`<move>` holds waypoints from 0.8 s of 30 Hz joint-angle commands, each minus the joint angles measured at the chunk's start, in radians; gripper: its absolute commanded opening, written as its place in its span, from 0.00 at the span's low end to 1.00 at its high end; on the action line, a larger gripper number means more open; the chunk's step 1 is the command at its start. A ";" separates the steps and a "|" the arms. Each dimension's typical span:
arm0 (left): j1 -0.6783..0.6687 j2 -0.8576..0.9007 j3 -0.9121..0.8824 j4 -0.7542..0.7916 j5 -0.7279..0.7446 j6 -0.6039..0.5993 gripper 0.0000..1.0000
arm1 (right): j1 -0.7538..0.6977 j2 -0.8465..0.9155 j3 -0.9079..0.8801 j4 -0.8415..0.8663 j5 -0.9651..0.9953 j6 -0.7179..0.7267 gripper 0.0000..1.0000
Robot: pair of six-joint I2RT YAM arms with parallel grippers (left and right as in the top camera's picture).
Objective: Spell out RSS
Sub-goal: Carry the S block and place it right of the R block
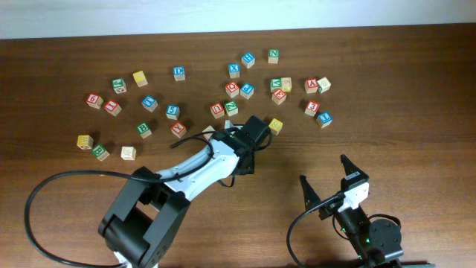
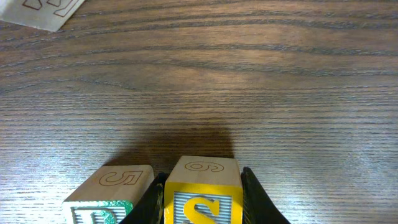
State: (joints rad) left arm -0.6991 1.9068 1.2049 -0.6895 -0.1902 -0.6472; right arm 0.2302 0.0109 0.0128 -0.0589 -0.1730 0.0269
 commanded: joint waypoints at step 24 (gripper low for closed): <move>0.002 0.008 -0.014 -0.006 0.018 -0.045 0.02 | 0.005 -0.007 -0.007 -0.003 0.008 0.011 0.98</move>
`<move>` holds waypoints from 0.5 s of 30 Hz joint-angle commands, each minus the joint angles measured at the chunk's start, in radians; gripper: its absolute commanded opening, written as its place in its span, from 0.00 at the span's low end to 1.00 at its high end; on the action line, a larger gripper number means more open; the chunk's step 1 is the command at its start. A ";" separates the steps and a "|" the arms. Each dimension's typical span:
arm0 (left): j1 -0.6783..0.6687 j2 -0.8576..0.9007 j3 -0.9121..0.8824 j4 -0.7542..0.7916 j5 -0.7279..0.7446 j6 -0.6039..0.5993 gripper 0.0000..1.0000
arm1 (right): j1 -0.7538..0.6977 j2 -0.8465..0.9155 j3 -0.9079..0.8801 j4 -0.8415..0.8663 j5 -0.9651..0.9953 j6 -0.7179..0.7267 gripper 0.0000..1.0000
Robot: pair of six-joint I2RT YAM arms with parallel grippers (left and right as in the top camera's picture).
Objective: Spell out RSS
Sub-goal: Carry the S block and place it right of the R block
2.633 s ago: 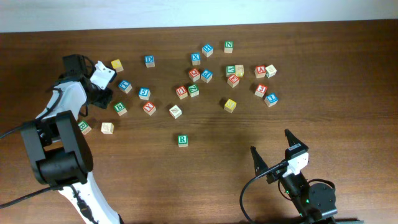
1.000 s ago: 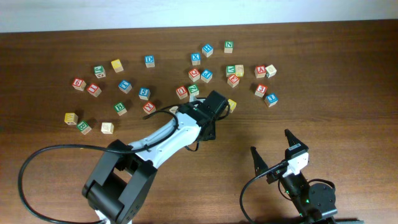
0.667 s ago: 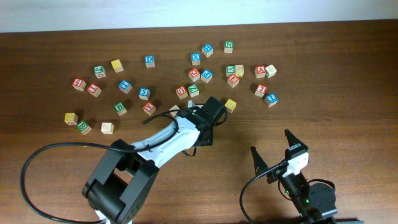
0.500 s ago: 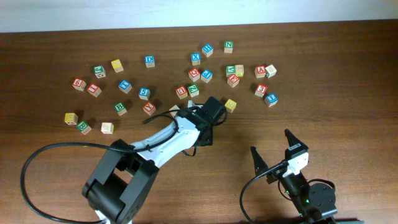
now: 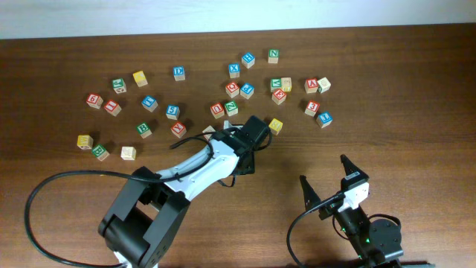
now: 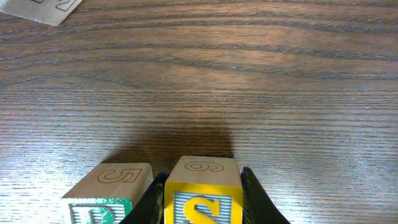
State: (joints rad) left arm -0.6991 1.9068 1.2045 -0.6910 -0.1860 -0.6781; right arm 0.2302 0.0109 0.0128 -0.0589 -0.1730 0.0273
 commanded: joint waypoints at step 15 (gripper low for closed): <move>0.002 0.008 -0.014 -0.005 0.014 -0.014 0.35 | 0.005 -0.007 -0.007 -0.003 0.008 0.011 0.98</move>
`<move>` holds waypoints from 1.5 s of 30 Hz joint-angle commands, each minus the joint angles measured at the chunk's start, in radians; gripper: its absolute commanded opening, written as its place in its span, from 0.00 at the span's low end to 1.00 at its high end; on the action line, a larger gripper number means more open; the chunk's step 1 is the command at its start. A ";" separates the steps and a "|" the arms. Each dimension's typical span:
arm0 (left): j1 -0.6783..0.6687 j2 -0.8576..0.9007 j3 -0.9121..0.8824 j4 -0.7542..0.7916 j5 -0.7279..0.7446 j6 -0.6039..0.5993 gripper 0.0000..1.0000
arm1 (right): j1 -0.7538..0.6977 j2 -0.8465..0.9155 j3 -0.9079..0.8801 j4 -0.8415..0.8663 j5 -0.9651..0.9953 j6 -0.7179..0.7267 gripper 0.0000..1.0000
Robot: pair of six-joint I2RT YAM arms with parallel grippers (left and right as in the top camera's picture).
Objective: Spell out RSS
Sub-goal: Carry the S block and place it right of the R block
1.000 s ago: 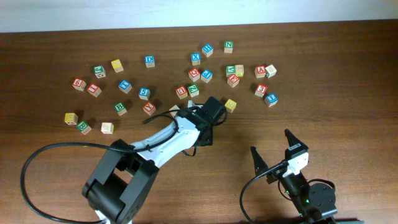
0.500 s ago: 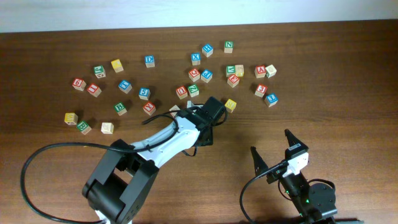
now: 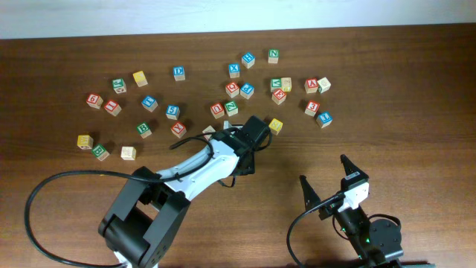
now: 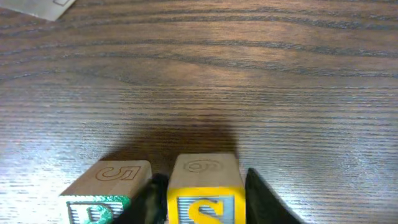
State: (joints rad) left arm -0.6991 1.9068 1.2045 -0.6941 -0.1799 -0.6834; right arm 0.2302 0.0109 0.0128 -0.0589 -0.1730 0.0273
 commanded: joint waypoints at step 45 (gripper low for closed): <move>0.002 0.008 -0.013 0.019 -0.027 -0.008 0.20 | 0.005 -0.007 -0.007 -0.003 0.008 0.011 0.98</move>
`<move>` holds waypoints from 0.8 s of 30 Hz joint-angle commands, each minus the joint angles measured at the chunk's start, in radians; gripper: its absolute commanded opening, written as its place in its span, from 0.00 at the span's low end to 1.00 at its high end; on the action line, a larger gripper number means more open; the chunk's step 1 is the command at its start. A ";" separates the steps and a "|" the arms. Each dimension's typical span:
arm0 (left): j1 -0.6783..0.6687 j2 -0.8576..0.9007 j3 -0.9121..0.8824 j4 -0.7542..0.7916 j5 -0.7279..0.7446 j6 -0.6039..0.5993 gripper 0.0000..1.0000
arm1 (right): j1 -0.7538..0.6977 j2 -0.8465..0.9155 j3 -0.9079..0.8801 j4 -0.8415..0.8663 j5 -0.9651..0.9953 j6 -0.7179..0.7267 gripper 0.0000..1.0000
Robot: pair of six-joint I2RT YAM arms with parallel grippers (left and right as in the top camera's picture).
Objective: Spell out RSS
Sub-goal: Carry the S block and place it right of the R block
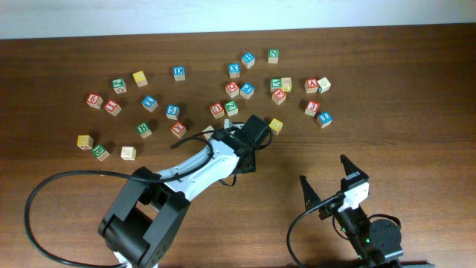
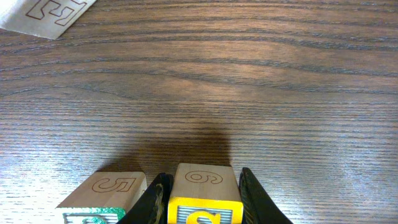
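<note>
In the left wrist view a yellow S block (image 2: 206, 190), with a 6 outlined on its top face, sits between the black fingers of my left gripper (image 2: 204, 186). Both fingers lie against its sides, so the gripper is shut on it, low over the wood. Touching the left finger from outside is a green block (image 2: 114, 188) with a 5 on top. In the overhead view the left gripper (image 1: 250, 137) covers both blocks, just below the middle of the scattered letters. My right gripper (image 1: 326, 177) stands open and empty at the front right.
Several letter blocks lie scattered across the far half of the brown table (image 1: 416, 112), among them a yellow one (image 1: 276, 125) right of the left gripper. A pale card with outlined letters (image 2: 48, 14) lies ahead-left of the fingers.
The wrist picture was blurred and the fingers stood a little off the S block; now it is sharp, they lie against it, and both blocks sit lower in view.
At the first two moments my left gripper held the yellow S block on the table beside the green block, barely shifting. Then the fingers stood slightly apart from it. Now they are against it again. The right arm has stayed still throughout.
</note>
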State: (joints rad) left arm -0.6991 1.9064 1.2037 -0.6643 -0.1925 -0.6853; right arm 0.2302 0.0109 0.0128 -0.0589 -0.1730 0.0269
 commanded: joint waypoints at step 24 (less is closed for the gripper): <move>0.005 0.008 -0.013 0.006 -0.044 -0.017 0.37 | 0.005 -0.007 -0.007 -0.003 0.008 0.011 0.98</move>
State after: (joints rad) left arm -0.6991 1.9068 1.2022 -0.6643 -0.2184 -0.7006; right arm 0.2302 0.0109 0.0128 -0.0589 -0.1730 0.0269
